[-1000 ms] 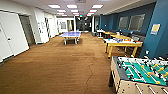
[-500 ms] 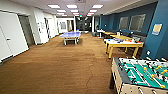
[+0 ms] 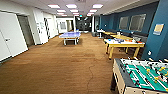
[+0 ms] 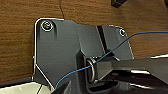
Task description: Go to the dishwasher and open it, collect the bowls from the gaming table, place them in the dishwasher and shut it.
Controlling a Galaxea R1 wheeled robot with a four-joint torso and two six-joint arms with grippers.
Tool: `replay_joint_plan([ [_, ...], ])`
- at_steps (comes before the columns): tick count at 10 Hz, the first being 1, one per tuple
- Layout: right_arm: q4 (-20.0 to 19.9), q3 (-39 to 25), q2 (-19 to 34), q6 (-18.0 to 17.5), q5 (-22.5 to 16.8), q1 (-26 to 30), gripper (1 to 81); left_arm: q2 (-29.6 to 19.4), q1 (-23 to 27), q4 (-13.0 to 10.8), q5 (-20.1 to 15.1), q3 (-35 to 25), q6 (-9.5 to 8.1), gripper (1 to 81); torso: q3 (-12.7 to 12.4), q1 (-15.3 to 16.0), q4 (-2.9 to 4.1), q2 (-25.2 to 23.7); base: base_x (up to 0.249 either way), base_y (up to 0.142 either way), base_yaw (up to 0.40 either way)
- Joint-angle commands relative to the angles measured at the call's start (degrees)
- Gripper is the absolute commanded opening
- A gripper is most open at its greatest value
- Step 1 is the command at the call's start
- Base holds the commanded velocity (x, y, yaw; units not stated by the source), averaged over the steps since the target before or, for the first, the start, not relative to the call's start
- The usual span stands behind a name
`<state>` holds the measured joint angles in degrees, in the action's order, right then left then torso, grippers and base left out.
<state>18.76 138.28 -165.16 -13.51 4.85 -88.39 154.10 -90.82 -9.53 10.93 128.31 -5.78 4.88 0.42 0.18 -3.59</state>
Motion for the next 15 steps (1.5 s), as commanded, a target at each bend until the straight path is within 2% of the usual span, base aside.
replay_joint_plan([
  [1, 1.1, -0.83, -0.2, 0.06, -2.22, 2.65, 81.1, -1.33, 2.0, -0.05, -2.5, -0.6, 0.33, 81.1, 0.0, 0.0, -0.02, 0.0, 0.091, 0.076, 0.0],
  [15, 1.27, -0.65, -0.2, 0.06, -1.69, 2.21, 81.1, -1.25, 1.65, -0.13, -2.23, -0.6, 0.33, 81.1, 0.0, -0.05, -0.02, 0.0, 0.12, 0.005, 0.0],
])
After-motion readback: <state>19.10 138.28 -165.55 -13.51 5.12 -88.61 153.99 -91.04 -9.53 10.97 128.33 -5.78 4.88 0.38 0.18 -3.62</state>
